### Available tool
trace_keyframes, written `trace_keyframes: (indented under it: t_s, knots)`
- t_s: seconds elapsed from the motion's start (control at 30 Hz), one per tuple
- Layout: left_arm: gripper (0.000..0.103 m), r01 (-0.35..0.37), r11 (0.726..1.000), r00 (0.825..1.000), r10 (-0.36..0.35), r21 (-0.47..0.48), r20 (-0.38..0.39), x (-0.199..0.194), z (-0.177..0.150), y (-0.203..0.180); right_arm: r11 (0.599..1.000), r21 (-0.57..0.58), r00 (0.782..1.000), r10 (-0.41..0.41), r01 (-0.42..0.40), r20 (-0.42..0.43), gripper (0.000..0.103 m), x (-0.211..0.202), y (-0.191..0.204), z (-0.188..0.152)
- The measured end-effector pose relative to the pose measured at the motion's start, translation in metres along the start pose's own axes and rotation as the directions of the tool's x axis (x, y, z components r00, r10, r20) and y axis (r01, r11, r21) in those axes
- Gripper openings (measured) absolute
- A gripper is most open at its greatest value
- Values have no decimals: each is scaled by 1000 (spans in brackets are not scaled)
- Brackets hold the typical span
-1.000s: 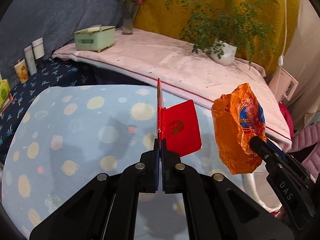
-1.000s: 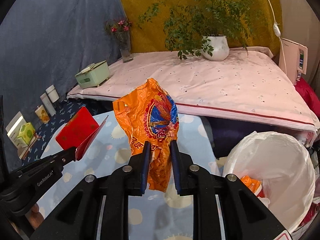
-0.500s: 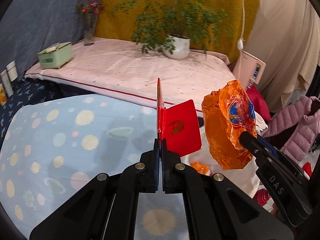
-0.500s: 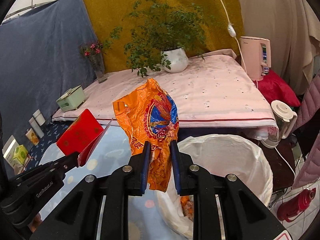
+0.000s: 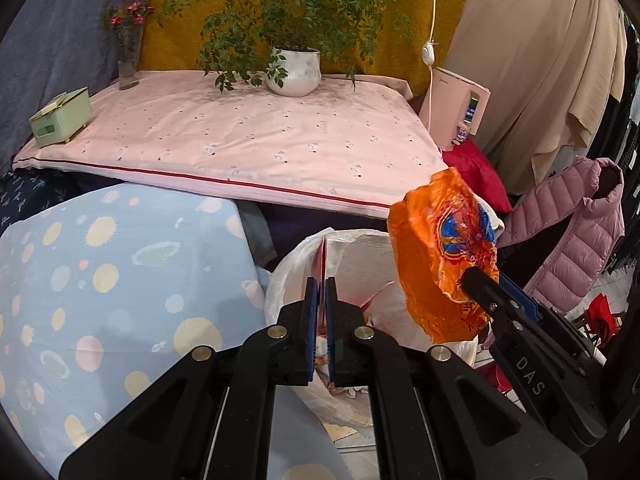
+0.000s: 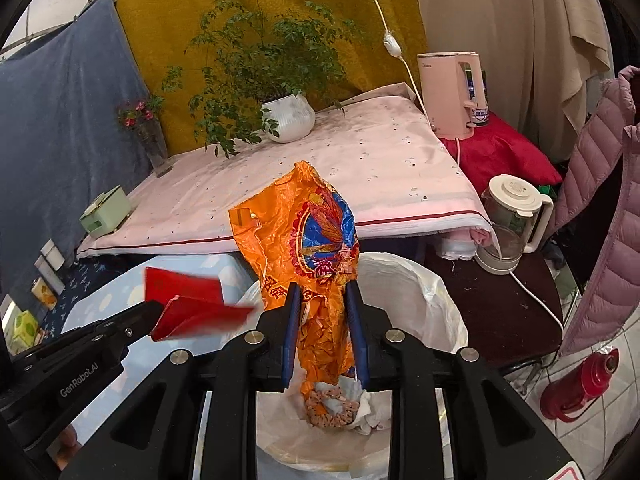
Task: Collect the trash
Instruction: 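Carry the red box and orange bag over the bin and open both grippers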
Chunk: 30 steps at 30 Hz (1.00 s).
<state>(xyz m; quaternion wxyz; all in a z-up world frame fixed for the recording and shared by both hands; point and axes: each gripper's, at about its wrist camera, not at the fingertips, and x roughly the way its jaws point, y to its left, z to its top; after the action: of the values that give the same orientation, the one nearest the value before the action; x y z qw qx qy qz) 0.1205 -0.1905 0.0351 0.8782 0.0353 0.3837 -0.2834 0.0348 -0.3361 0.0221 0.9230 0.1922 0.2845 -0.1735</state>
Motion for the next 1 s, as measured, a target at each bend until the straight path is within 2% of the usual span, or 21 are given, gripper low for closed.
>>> trace_keyframes:
  t_s: [0.03,0.1,0.17,0.6,0.77,0.87,1.0]
  knots:
    - [8,-9,1000,1000,9,-1,-1,2,0,-1,1000,3,1000,-4,4,2,26,1,-1,0]
    - [33,-32,999,999,32,-10,-1,5,0,-1,1000,5,1000,-10,10,-3,33,4,-4,-1]
    - [42,-49,999,999,49,-18,8,5,0,-1,1000,2,1000,-15,15,-11,35,7,-6,-2]
    - [55,-102,994,995,102,-26,7,2,-7,9,1000,-12,999,-19,18,-28,52,8,-8,-6]
    - [57,-117,992,993,118,-39,3,-4,-12,16,999,-39,999,-20,18,-42,53,4,-3,-9]
    - [63,-132,990,991,132,-47,4,-8,-16,19,998,-56,998,-24,21,-49,56,1,-1,-13]
    - [66,-154,987,988,155,-50,8,-14,-24,23,997,-71,998,-25,21,-59,58,-4,0,-17]
